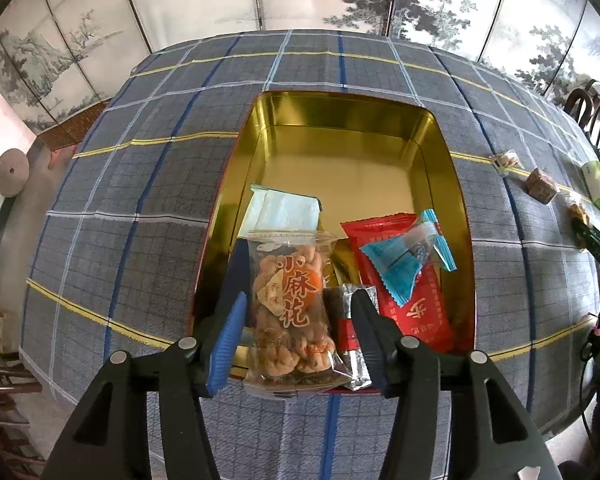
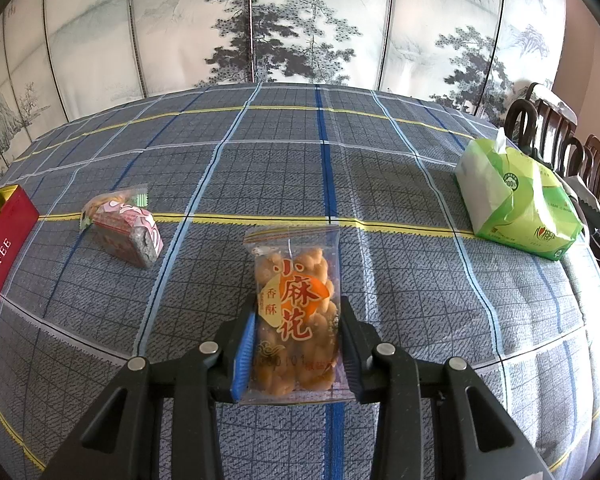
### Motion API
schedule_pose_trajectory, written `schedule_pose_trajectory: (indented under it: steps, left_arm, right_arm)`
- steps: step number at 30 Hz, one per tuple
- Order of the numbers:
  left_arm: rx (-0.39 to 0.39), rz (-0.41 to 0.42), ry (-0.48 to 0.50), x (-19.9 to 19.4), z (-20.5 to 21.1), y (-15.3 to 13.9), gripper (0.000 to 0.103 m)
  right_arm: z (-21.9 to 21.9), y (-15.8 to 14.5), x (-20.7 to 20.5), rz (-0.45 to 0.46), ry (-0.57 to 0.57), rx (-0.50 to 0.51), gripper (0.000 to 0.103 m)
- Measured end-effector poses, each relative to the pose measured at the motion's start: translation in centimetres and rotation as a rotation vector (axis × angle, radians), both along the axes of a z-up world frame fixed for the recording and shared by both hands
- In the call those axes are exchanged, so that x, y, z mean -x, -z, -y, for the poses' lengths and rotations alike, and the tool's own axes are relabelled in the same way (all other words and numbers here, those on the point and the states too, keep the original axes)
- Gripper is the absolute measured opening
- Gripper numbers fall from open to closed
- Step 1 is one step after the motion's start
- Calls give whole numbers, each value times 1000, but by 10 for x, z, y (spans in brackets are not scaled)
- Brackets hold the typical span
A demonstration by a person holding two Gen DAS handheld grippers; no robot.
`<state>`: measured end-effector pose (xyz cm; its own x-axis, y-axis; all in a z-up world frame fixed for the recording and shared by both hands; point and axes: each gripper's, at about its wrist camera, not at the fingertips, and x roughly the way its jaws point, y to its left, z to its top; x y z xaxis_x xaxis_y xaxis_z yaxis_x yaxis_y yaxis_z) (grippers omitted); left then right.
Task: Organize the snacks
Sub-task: 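Carry the peanut-twist bag into the gold tin and open the left gripper, then carry the peanut-twist bag into the gold tin and open the right gripper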
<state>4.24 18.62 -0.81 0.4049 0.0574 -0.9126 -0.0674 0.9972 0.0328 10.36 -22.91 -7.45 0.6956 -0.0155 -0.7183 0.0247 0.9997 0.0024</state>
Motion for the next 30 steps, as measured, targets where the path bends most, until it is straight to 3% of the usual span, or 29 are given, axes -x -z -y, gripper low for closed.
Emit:
schedule_pose_trajectory:
  steps: [11,15,20,30]
  left_arm:
    - [-13,28,-2,5,6,-5,63]
    - [-41,45,-9,8,10,-7,71]
    - [-11,63,-28,10,11,-12,75]
    - [-49,102,-50,16,17,-17,82]
  right_arm:
    - [2,0,0,-1,6,-3,37]
    - [5,-2,2,-3,22,-4,37]
    - [9,-3,0,-16,44,-7,37]
    - [5,-9,0,-26,62,-6,37]
